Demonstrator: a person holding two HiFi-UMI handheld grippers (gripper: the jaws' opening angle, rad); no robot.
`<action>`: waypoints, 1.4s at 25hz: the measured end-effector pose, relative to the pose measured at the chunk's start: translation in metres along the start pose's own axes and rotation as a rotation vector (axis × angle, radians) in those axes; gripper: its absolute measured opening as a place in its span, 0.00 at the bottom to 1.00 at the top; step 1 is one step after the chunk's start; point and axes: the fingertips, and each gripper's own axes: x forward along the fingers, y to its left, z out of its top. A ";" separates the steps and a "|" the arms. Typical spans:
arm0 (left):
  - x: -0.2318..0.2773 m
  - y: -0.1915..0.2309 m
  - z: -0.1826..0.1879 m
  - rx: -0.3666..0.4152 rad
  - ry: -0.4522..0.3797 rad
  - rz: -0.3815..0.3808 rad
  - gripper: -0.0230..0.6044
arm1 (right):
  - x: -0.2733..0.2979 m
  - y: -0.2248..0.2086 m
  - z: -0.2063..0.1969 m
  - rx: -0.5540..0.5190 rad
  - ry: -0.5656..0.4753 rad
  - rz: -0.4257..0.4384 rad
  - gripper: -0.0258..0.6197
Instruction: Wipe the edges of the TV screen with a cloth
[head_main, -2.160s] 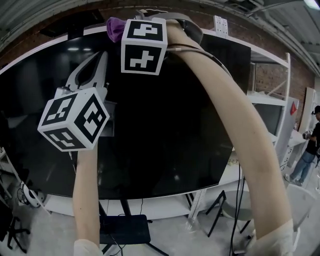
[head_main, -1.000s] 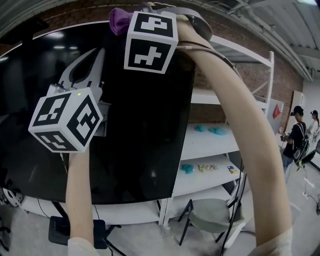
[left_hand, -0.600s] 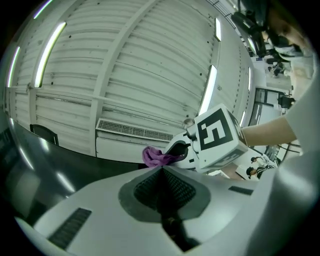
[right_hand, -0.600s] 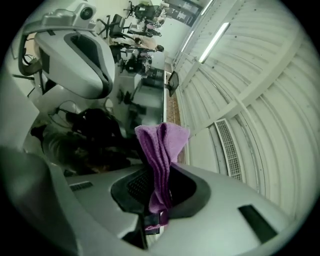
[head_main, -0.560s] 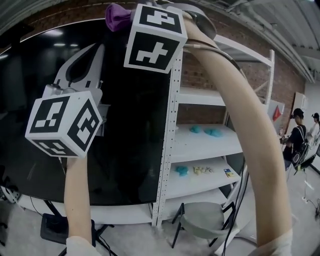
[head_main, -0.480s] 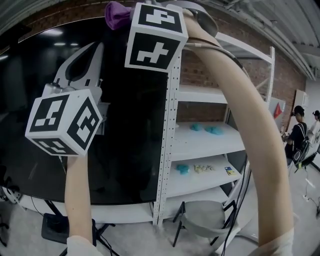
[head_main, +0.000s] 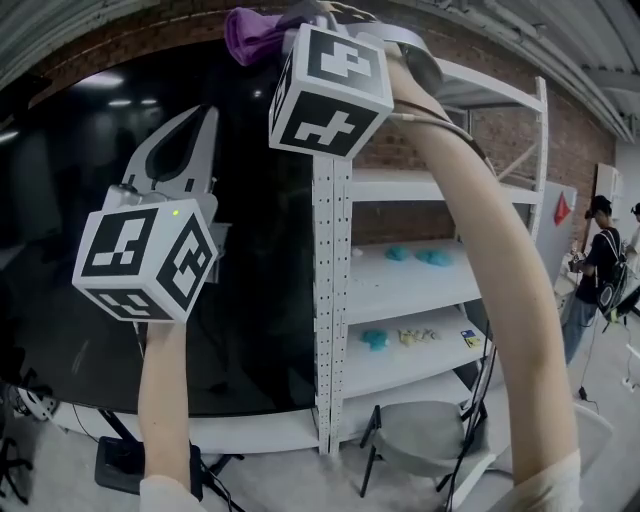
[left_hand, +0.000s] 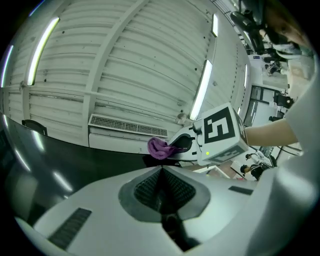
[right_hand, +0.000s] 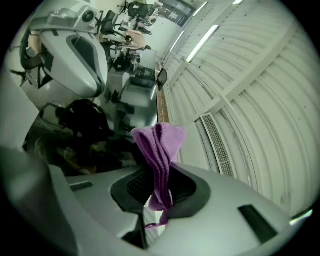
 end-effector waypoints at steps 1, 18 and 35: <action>0.001 -0.002 0.002 -0.002 -0.005 -0.003 0.06 | -0.002 0.000 0.000 0.029 -0.015 0.014 0.14; 0.006 -0.043 0.008 0.108 0.003 0.003 0.06 | -0.032 0.014 -0.023 0.470 -0.247 0.020 0.14; -0.029 -0.075 -0.068 -0.035 0.129 0.067 0.06 | -0.076 0.099 -0.025 0.848 -0.502 0.115 0.14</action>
